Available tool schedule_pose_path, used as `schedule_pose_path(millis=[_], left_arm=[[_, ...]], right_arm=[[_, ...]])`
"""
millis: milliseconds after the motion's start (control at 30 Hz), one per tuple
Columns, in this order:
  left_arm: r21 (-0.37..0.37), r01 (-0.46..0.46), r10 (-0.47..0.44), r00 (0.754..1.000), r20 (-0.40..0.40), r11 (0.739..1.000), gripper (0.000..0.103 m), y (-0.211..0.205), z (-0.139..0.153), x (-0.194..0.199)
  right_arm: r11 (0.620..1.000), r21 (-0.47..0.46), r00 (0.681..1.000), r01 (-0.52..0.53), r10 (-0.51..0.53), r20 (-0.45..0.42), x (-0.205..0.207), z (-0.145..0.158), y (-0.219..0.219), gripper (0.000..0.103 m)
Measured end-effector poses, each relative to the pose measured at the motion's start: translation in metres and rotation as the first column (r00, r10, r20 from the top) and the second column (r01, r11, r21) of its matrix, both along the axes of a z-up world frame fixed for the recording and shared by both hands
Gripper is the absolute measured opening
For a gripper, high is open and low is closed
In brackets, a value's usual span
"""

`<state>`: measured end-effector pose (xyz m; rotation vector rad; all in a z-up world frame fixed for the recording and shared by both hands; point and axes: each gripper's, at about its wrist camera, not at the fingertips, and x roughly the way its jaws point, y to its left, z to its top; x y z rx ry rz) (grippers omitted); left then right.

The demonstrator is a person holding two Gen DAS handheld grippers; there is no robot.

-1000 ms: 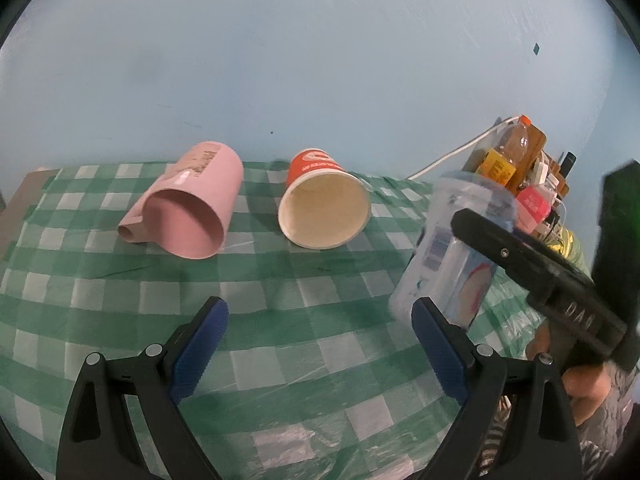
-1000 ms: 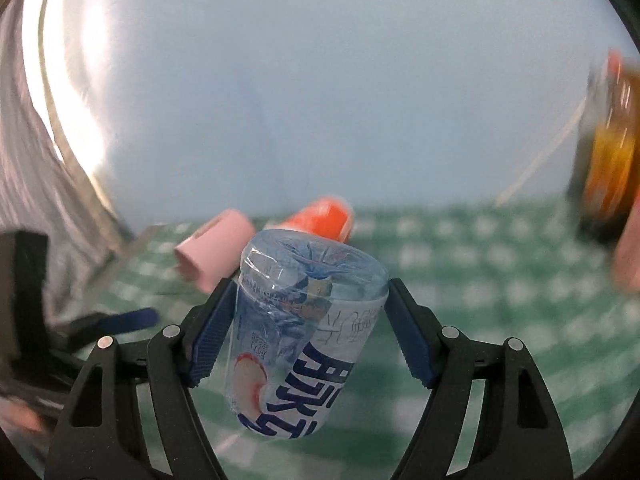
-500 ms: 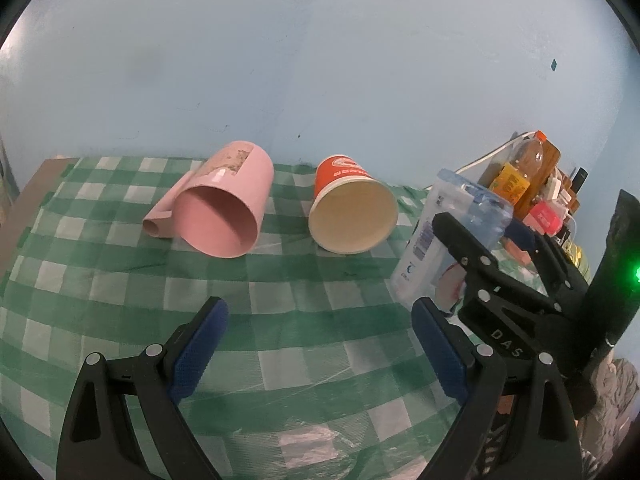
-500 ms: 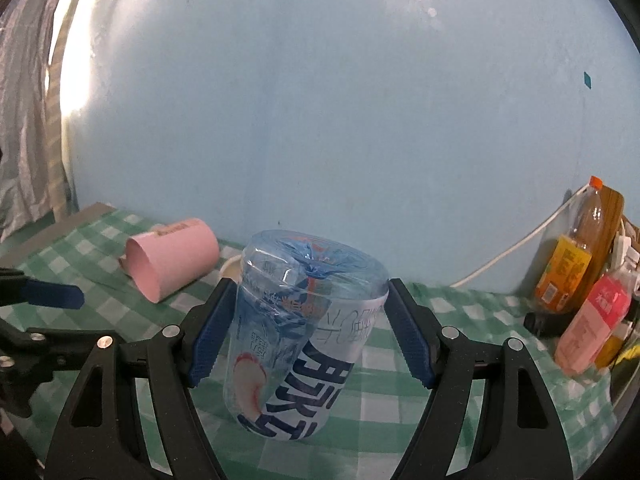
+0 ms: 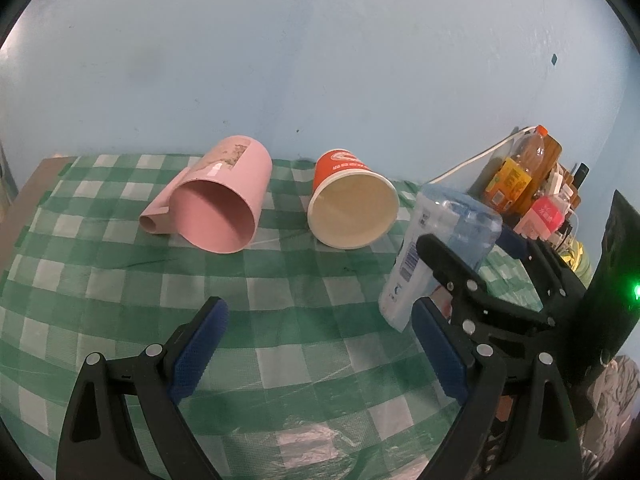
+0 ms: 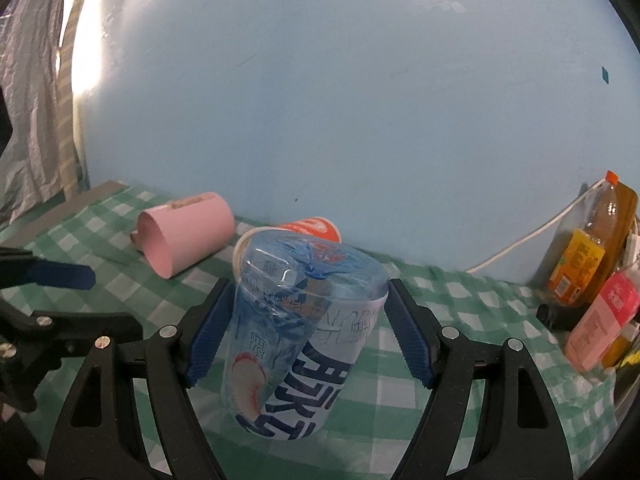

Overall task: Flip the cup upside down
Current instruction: 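Rotate the bottle upright with the right tool and lower it onto the table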

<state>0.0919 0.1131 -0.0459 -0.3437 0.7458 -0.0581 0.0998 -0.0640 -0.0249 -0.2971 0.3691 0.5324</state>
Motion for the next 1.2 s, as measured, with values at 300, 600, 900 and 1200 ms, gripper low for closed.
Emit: schedule_pose_path(millis=[300, 600, 900, 1200], left_arm=[[-0.011, -0.008, 0.008, 1.0, 0.013, 1.0, 0.094, 0.006, 0.002, -0.003], [-0.008, -0.015, 0.016, 1.0, 0.023, 1.0, 0.094, 0.007, 0.004, -0.006], [0.004, -0.046, 0.046, 0.997, 0.064, 0.999, 0.094, 0.009, 0.01, -0.019], [0.034, -0.063, 0.059, 0.992, 0.11, 0.997, 0.094, -0.005, 0.014, -0.033]], right_arm=[[1.0, 0.017, 1.0, -0.018, 0.018, -0.015, -0.005, -0.004, -0.006, 0.082], [0.996, 0.076, 0.998, -0.045, 0.048, -0.042, -0.009, 0.001, -0.017, 0.084], [0.984, 0.155, 0.995, -0.088, 0.095, -0.039, -0.022, 0.015, -0.03, 0.085], [0.98, 0.183, 0.996, -0.074, 0.082, -0.039, -0.04, 0.029, -0.054, 0.085]])
